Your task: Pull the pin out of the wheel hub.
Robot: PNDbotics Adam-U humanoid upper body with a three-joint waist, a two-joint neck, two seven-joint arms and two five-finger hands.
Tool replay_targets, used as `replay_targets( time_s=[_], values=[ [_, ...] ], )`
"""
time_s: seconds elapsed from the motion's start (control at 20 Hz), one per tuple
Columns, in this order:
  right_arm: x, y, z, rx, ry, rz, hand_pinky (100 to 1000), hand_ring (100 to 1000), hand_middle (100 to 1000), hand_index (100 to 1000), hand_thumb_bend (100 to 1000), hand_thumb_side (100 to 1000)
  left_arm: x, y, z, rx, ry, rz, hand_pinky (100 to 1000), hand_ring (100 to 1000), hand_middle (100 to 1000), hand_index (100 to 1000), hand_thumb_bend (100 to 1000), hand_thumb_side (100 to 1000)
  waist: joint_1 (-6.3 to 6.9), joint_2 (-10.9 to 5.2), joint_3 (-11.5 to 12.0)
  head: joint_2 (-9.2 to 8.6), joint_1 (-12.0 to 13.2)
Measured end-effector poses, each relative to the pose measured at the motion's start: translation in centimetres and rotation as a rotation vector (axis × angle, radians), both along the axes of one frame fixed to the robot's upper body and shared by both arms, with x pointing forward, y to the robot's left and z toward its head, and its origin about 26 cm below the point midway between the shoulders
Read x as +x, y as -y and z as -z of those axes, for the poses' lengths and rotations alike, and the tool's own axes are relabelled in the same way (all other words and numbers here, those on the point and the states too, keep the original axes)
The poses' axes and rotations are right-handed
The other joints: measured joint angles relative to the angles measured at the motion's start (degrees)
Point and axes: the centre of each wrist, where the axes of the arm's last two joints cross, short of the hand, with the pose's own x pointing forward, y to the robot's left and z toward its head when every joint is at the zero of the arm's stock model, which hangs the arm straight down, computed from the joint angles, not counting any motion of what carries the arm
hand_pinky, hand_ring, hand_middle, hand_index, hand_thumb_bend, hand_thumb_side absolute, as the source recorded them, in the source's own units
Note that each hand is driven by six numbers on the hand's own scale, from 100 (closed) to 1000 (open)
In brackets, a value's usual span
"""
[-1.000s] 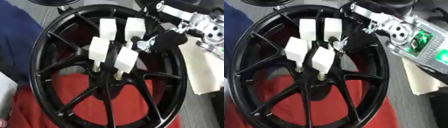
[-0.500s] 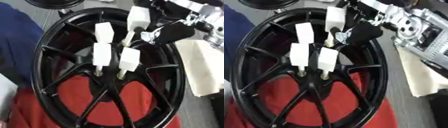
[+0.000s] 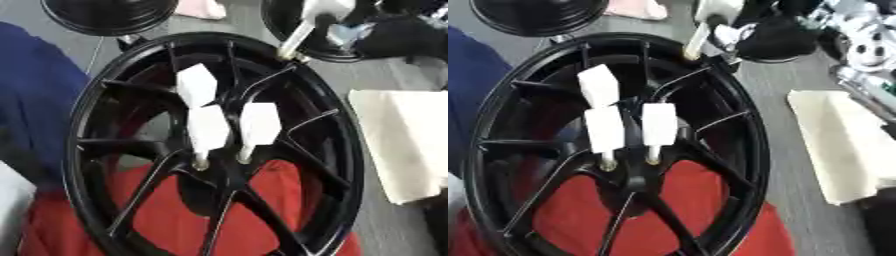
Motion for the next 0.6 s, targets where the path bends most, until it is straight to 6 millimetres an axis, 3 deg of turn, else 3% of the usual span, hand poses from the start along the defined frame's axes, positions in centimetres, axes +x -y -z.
replay_targets(
  time_s=[0.3,0.35,0.4,0.5,0.6],
  values=[
    [1.5,10.6,2.7,0.107,-0.049,0.408,682,637,460,559,100,112,-0.7,-1.2,0.3,-0.02,0.019,-0.053,849,836,805,808,306,888,0.9,0.47,-0.71,0.03,1.15],
    [1.6,12.3,3.3,0.102,-0.066,0.47,722,706,540,644,100,100,-0.8,-1.4,0.2,-0.021,0.023,-0.059,849,836,806,809,306,888,0.99,0.47,-0.85,0.06,1.36],
    [1.6,14.0,3.9,0.095,-0.088,0.533,733,731,573,678,162,129,-0.8,-1.6,0.2,-0.023,0.026,-0.067,849,836,806,809,305,888,1.08,0.47,-1.0,0.07,1.59],
    [1.6,16.6,5.0,0.072,-0.135,0.617,795,832,736,816,231,148,-0.9,-1.8,0.4,-0.031,0.028,-0.079,849,835,805,808,305,888,1.28,0.47,-1.21,0.09,1.96],
    [1.5,18.3,5.8,0.046,-0.176,0.643,827,893,820,848,254,145,-1.0,-1.9,0.4,-0.036,0.033,-0.083,849,835,804,808,307,886,1.49,0.47,-1.24,0.15,2.08]
  ],
)
